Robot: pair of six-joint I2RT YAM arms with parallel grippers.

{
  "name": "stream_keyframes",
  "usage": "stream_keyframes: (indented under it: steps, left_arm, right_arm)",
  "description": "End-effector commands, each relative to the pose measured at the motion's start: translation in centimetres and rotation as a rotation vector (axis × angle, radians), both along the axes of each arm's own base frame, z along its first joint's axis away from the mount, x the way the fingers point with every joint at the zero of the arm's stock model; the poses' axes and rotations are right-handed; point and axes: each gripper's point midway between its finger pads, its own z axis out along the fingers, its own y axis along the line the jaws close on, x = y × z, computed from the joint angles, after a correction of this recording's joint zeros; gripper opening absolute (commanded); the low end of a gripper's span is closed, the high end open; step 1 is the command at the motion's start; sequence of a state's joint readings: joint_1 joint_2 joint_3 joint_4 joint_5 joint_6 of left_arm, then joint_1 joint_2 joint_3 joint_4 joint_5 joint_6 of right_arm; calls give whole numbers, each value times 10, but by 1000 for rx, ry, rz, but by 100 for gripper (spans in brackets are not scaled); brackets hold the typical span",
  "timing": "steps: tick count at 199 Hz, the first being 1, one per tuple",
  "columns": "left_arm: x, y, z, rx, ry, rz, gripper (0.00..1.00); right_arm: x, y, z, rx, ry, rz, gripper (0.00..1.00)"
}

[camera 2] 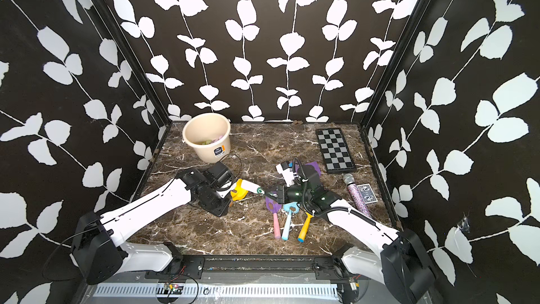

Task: Brush the soil off the hand trowel and place it into the bucket
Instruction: Brush off the soil from the hand trowel.

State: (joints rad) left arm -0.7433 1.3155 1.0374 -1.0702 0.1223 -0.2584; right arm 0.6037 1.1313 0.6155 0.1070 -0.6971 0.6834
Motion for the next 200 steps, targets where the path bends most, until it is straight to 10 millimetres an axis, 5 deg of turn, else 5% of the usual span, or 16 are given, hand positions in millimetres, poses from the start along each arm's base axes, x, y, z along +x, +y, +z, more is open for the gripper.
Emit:
stream_keyframes:
  steps: [1,62,123,200]
  left_arm:
    - [-2,-1,-2,-14,11,4,0]
    - [0,-2,0,-28,2,6,0]
    - [-1,-7,4,-60,2,7,0]
    - [-4,-5,4,-63,-3,10,0]
  right_arm:
    - [5,-6,16,7,-75,-32,0]
    - [-5,18,46,135,-62,39,0]
    - [-8,44,18,157,33,90,0]
    - [15,14,-15,11,37,-64,0]
